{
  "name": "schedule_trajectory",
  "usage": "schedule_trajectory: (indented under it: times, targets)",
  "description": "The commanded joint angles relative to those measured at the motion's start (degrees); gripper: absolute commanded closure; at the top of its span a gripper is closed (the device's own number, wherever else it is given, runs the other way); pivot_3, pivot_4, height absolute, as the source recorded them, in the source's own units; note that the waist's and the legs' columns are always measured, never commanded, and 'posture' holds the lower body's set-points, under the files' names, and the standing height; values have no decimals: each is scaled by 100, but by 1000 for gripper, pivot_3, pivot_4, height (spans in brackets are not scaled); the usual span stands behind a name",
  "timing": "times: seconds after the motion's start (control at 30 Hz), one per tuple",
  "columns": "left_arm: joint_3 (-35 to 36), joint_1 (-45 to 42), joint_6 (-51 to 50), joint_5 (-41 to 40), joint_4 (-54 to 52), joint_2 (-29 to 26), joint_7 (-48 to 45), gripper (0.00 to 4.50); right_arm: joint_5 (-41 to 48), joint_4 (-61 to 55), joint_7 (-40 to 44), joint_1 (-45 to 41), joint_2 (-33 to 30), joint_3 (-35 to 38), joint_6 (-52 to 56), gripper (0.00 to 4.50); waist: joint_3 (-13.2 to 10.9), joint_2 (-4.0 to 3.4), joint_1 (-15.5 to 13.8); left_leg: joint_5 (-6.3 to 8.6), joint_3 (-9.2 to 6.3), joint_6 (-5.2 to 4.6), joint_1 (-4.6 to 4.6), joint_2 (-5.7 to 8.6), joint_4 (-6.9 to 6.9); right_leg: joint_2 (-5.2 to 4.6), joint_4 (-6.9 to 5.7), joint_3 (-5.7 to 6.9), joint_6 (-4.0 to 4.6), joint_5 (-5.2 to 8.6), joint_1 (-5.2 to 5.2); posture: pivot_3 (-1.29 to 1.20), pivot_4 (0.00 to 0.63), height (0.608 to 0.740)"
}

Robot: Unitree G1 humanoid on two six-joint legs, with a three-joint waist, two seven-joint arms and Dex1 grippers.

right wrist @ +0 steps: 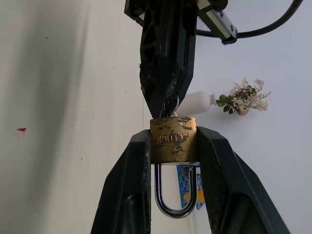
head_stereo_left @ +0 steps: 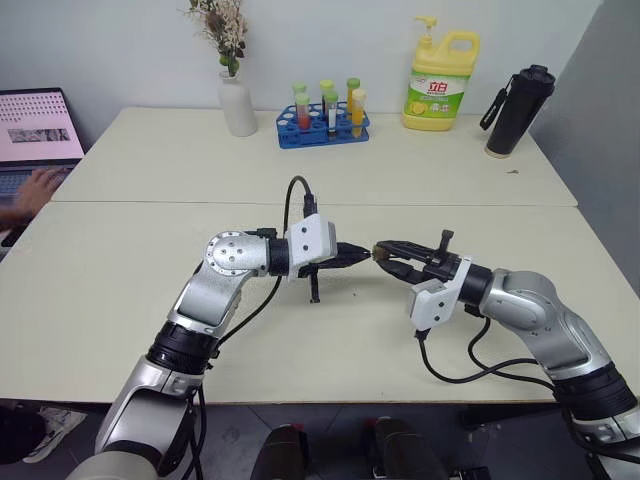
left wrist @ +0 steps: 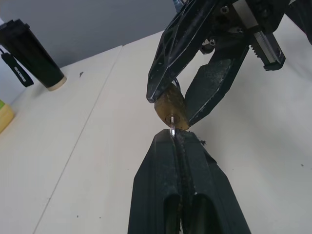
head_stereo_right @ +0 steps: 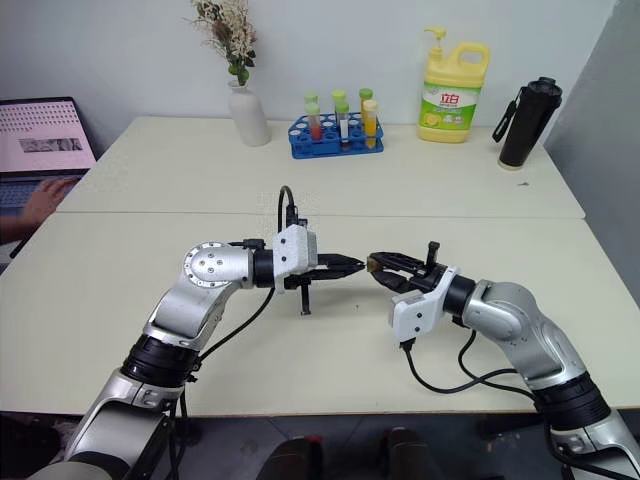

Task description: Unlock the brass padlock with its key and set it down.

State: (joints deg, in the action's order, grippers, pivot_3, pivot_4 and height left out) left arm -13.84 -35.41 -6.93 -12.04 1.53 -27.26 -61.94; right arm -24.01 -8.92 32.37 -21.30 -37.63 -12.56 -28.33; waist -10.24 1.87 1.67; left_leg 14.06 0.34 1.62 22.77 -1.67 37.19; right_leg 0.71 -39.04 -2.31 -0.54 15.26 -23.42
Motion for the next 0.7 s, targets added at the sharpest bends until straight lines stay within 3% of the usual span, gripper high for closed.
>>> schedule_trajectory:
  times: [0.03, 0.47, 0.7]
  targets:
    - [201, -59, -534, -271, -251, 70, 152, 4090, 96, -178, -57, -128, 3, 59, -169, 3565, 0, 0, 0, 0, -1, 0, 0, 0, 0, 0, 0, 0, 0, 0, 0, 0, 150, 740]
    - [657, -208, -3001, -1464, -927, -96, 245, 68, 91, -91, -34, -149, -18, 62, -229, 3565, 0, 0, -1, 0, -5, 0, 1, -3, 2, -1, -1, 2, -2, 1, 0, 0, 150, 740]
    - [831, -420, -3981, -1913, -1000, 285, 927, 0, 88, -50, -36, -212, 17, 9, -307, 3565, 0, 0, -1, 0, -7, 0, 0, -1, 9, -2, -3, 4, -4, 2, 5, 0, 150, 740]
